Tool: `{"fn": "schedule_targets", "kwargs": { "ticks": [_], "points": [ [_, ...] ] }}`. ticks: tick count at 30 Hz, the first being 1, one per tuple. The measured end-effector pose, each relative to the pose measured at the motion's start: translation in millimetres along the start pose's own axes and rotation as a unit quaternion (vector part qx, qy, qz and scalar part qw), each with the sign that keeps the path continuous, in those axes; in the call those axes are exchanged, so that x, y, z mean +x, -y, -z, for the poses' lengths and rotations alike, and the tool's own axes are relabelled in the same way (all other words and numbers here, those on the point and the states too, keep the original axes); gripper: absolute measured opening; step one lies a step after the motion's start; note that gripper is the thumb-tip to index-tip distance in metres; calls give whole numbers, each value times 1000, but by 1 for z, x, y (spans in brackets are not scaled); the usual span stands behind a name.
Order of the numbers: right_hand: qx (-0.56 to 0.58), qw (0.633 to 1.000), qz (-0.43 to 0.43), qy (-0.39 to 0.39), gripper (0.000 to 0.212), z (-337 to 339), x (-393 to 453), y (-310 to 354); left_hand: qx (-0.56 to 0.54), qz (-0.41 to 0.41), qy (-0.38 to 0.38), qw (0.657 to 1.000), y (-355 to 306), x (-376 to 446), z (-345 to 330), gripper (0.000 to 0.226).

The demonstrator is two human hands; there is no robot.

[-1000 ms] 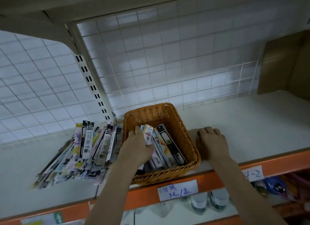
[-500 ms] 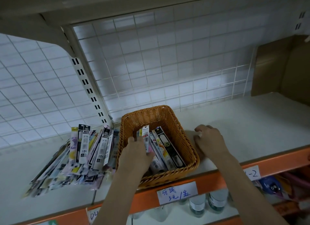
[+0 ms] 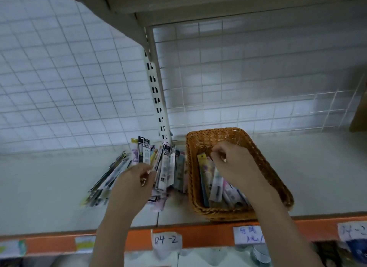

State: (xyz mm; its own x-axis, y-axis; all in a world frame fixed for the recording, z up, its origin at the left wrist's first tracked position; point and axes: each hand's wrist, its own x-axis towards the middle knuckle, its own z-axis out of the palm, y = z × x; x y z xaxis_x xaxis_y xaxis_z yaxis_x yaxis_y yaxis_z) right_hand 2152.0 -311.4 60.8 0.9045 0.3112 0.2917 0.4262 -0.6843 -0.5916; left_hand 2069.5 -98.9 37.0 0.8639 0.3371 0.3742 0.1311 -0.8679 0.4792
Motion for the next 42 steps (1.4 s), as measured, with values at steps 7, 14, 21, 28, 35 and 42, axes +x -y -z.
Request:
{"fn": "schedule_targets", "kwargs": {
  "ticks": [7,14,21,28,35,42],
  "points": [
    [-41,997,26,56,23,-59,25,65,10,110,-79,991,86,5,51,18],
    [-75,994,-11,81,27,-107,45,92,31,152,-38,987,131,25,68,44],
    [-93,988,-91,80,36,-123,44,79,48,118,137,982,102,70,49,66],
    [-100,989,-94,64,35,-130,43,71,136,39,281,949,58,106,4,67],
    [-85,986,-122,73,36,-135,50,73,138,33,330,933,70,121,1,47],
    [-101,977,-163,92,59,-149,62,82,67,66,341,935,89,129,3,33]
  ]
}}
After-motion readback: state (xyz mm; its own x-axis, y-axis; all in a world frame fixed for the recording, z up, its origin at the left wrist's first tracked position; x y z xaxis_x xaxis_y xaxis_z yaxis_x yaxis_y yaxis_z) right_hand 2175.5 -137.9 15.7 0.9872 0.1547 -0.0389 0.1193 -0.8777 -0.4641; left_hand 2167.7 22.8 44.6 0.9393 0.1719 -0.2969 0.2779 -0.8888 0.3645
